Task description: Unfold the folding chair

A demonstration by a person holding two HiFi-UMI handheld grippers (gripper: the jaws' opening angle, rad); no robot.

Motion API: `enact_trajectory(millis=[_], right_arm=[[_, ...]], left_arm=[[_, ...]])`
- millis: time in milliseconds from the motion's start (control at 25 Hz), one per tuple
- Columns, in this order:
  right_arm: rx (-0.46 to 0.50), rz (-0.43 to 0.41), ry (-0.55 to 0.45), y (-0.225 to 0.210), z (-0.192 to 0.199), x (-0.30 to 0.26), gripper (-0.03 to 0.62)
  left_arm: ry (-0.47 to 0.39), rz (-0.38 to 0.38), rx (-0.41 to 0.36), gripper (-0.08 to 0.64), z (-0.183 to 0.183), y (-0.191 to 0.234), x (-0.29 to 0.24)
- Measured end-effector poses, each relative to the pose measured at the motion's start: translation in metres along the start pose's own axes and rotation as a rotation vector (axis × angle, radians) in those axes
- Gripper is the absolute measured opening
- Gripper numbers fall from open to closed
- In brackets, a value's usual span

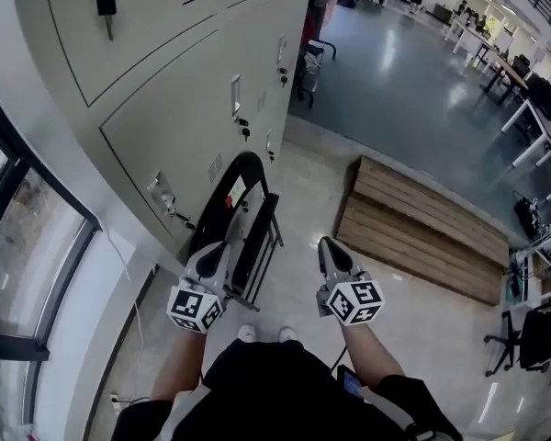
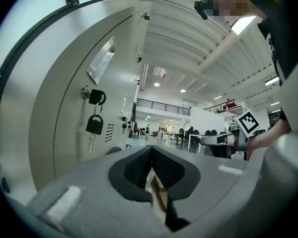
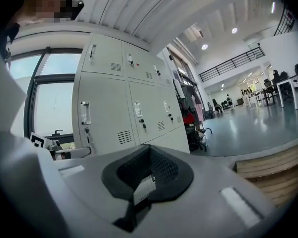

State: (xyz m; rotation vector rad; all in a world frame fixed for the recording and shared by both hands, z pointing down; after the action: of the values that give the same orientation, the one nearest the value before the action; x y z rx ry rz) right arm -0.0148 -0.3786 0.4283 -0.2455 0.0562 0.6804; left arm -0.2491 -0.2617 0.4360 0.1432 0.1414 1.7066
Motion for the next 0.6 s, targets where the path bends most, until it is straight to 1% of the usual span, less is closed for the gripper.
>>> enact_trajectory(millis=[160, 280, 360, 480, 600], right_arm=[[0.001, -0.061, 0.03, -0.004, 0.003, -0.025, 0.005], [0.001, -0.118, 0.06, 0.0, 0.014, -0.042, 0.005], [-0.005, -0.153, 0.081, 0.003, 0.023, -0.055, 0.005], [-0.028, -0.2, 0.113, 0.006, 0.035, -0.073, 0.005], [-0.042, -0.256, 0.149, 0.01, 0.051, -0.088, 0.005]], left_arm=[[0.015, -0.095, -0.005, 0.003, 0.004, 0.008, -0.003], [0.026, -0.206, -0.002, 0.003, 0.009, 0.014, 0.008], [0.026, -0.267, -0.007, 0.003, 0.008, 0.019, 0.014], [0.038, -0.328, -0.016, 0.003, 0.007, 0.027, 0.021], [0.087, -0.375, -0.047, 0.007, 0.015, 0.037, 0.025]])
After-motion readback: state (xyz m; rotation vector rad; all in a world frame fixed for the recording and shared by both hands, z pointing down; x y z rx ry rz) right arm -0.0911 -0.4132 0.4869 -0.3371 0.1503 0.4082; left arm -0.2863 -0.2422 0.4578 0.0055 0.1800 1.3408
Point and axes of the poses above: the fingertips, and each gripper's own axes: x backward along the fingers, y to its left, z out of its underside, the point moved 4 cm from there along x, backward along the fingers, and after that the axes turned 1 degree about x, right-handed, at the moved point
